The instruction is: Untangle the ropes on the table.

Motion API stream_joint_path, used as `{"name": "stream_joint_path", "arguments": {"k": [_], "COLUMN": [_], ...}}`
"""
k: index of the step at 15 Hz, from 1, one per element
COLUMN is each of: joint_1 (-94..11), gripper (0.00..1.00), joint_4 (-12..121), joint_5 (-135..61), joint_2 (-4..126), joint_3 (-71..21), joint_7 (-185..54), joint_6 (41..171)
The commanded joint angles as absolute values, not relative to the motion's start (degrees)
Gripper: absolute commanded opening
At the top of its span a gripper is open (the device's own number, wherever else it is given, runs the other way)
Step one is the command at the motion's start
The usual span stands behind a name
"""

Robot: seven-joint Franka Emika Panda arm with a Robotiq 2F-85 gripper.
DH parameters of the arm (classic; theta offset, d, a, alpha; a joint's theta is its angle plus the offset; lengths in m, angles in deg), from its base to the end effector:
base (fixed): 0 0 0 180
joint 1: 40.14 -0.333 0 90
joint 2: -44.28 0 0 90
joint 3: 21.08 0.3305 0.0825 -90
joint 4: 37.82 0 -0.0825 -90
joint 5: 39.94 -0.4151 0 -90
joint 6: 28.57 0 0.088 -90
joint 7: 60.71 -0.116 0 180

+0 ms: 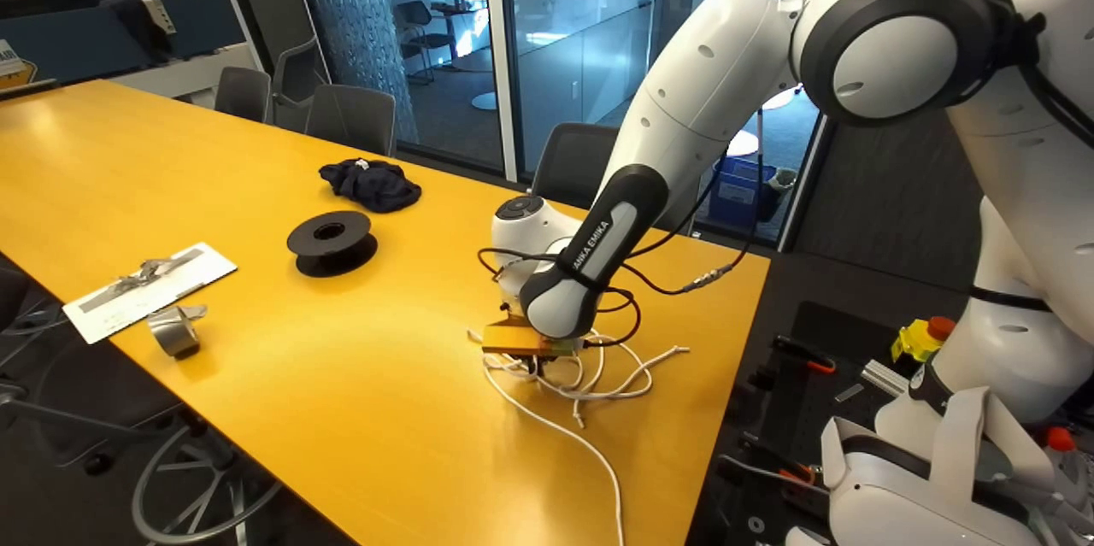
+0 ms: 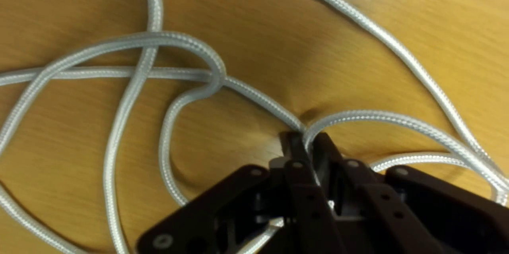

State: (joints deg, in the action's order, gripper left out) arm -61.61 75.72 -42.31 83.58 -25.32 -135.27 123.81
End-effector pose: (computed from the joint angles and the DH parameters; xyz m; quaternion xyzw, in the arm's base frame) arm 0.5962 0.1828 0.0893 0.8725 -0.4885 0.0080 0.0117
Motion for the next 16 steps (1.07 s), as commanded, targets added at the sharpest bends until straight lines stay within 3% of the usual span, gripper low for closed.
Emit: {"name": "stream_joint_path", "arguments": {"k": [1,8,16], "joint_1": [-59.92,-52.82,-52.85], "gripper": [0.0,0.02,0.01], "joint_4": [75.15,76.87,69.33], "joint_5": [-41.99,-43.84,-41.58], "joint_2": [83.11,70.88,54.59], "joint_3": [-24.23,-18.2,-18.47], "joint_7": [-132.63,-114.57,-114.16], "joint_6": [122.27,110.72,92.33]}}
